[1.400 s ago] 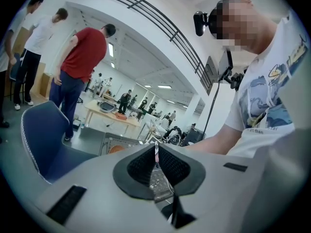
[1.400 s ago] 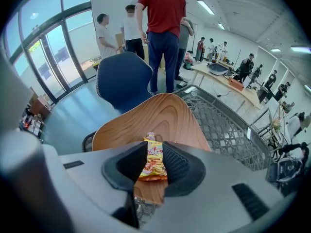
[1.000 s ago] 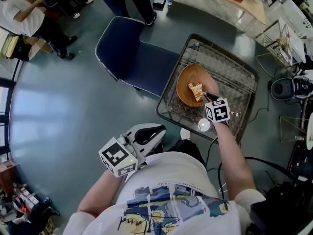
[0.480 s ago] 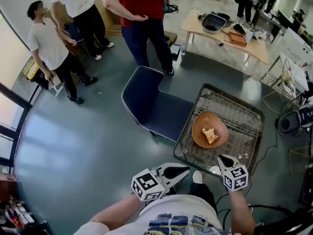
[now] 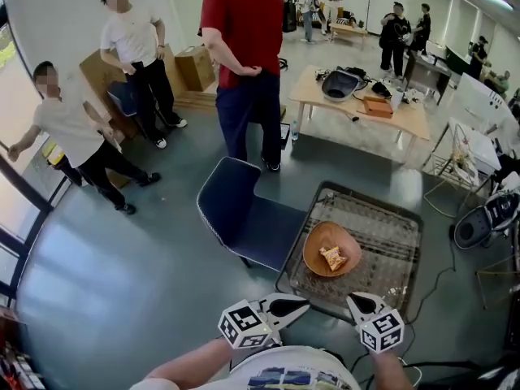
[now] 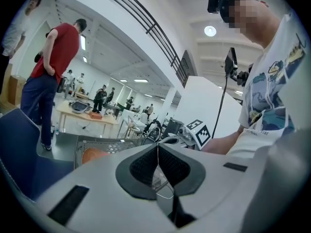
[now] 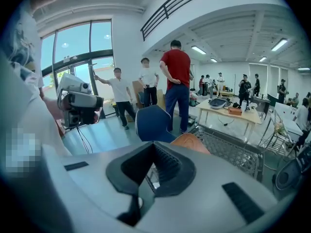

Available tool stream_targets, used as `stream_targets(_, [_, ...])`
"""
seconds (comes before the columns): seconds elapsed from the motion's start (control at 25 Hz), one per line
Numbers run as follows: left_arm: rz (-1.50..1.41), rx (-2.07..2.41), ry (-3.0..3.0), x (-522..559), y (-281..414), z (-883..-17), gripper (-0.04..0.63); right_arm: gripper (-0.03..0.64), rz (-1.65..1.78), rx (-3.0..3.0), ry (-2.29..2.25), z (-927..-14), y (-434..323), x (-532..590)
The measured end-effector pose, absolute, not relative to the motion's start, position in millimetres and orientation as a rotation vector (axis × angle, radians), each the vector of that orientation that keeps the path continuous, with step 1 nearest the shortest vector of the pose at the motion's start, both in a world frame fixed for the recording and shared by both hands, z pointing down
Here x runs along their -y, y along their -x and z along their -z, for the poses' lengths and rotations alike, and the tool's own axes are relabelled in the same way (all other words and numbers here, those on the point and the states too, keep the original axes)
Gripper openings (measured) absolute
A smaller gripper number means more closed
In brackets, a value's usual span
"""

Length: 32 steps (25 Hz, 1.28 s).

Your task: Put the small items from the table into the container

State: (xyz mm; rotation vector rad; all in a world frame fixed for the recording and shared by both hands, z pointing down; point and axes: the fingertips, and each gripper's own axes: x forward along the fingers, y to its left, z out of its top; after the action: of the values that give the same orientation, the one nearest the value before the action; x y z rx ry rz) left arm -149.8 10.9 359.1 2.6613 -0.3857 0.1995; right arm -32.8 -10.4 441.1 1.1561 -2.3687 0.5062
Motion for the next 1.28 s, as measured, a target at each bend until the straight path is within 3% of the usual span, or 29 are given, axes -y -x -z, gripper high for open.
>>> stream_targets(0.64, [-0.237,0.394,-2.688,-61.8,26.6,-337.5,0.009,0.009,-0.356,2.536,-1.064,-384.1,-35.4,-36.4])
stream_targets(1.28, [-0.265,0.493,-2.654,-96.6,-3.7,-345.5,0.009,0.009,-0.333,2.589,-0.934,-388.8,-56.5,-69.8])
